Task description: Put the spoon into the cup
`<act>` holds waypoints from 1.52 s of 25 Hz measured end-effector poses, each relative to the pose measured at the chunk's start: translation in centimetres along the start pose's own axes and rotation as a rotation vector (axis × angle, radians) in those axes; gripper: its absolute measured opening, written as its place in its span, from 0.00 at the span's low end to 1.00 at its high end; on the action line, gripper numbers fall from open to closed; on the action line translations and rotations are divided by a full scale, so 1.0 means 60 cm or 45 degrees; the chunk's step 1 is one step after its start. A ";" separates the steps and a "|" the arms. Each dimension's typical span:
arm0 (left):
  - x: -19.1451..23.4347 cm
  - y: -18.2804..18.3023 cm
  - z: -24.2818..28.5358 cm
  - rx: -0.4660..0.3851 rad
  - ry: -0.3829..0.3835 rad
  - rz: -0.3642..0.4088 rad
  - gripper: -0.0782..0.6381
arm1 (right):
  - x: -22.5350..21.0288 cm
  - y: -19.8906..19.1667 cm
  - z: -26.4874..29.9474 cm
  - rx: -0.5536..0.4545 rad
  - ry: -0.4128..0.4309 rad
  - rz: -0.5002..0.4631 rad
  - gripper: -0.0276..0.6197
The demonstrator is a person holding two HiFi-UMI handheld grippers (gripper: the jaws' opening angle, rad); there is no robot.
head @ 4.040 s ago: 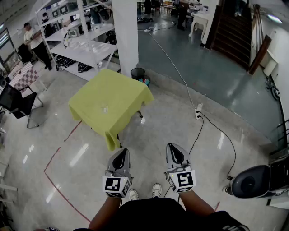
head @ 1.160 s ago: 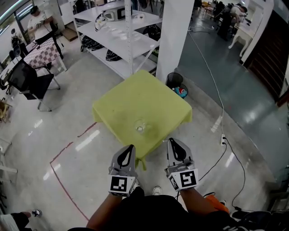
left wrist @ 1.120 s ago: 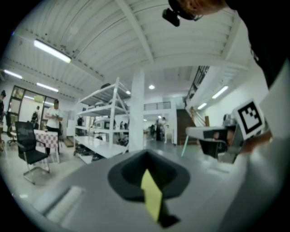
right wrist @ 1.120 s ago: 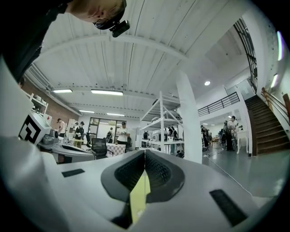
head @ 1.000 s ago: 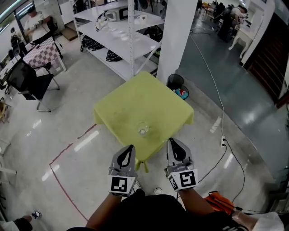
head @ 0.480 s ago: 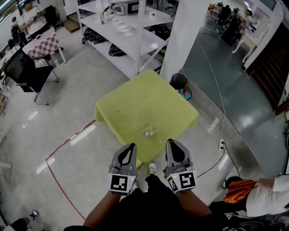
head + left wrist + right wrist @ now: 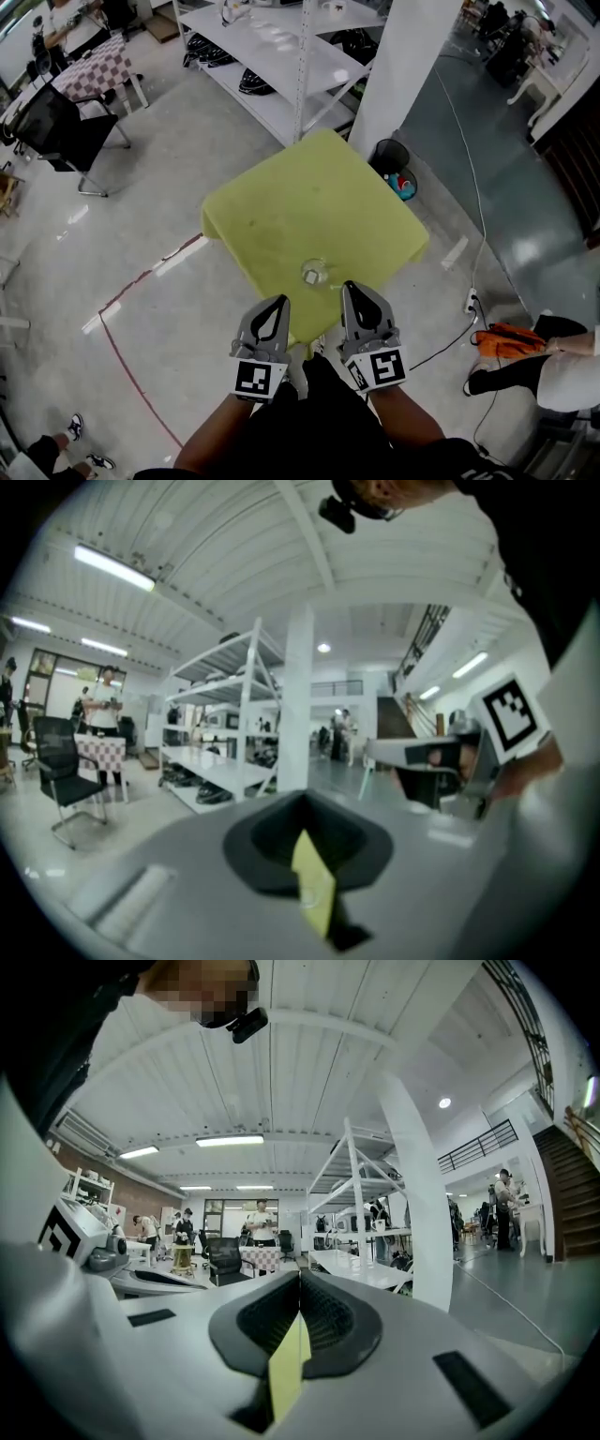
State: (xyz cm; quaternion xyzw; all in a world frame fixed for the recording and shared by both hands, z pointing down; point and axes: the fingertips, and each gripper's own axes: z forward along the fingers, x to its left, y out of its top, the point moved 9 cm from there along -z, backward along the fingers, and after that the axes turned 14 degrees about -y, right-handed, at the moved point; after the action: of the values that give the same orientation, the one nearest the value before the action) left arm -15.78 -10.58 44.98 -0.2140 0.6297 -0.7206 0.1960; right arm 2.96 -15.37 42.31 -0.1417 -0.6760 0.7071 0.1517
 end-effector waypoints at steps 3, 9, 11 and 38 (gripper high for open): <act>0.008 -0.007 0.017 0.011 0.009 -0.016 0.12 | -0.009 -0.017 0.023 0.034 0.034 0.020 0.05; 0.041 -0.036 0.035 0.064 0.043 -0.037 0.12 | -0.018 -0.059 0.062 0.101 0.067 0.081 0.06; 0.051 -0.048 0.045 0.080 0.063 -0.037 0.12 | -0.022 -0.078 0.074 0.129 0.076 0.088 0.05; 0.105 -0.170 0.084 0.176 0.154 -0.237 0.12 | -0.008 -0.281 0.162 0.357 0.055 0.026 0.25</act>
State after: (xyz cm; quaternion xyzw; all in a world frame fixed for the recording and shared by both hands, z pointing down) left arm -18.35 -16.87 56.08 -0.2136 0.5665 -0.7890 0.1043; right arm -0.14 -23.75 59.61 -0.1410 -0.5656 0.7930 0.1773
